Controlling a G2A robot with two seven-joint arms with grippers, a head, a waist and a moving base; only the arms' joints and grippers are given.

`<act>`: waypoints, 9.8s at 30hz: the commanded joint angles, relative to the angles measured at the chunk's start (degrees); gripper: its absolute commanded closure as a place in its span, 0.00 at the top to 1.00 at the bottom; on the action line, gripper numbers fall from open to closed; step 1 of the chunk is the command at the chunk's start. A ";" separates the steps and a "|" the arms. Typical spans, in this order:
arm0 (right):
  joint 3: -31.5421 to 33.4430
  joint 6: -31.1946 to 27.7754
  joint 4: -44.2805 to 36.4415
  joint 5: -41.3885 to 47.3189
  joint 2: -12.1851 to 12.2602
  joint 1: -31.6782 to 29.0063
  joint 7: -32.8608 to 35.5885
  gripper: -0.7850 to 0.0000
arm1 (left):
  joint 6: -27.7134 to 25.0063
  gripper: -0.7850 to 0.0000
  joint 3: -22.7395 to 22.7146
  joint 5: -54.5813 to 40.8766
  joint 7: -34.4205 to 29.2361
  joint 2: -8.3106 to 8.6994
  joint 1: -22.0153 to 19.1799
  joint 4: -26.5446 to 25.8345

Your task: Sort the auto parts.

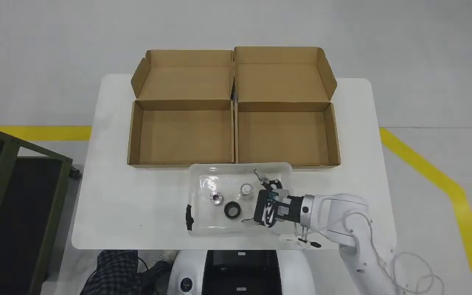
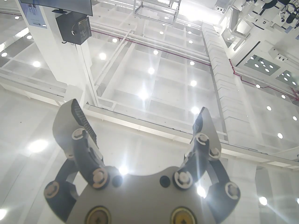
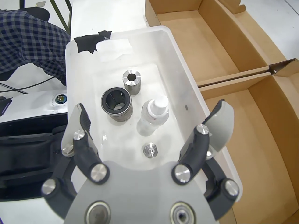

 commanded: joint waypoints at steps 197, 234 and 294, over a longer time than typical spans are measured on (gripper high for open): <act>-13.00 24.85 35.86 13.85 -1.88 30.71 -8.01 0.45 | 0.00 1.00 0.00 0.00 0.00 0.00 0.00 0.00; 0.92 11.19 0.69 8.18 2.71 14.82 -4.94 0.92 | 0.00 1.00 0.00 0.00 0.00 0.00 0.00 0.00; -2.39 1.42 2.28 -3.63 6.93 4.72 7.74 0.53 | 0.00 1.00 0.00 0.00 0.00 0.00 0.00 0.00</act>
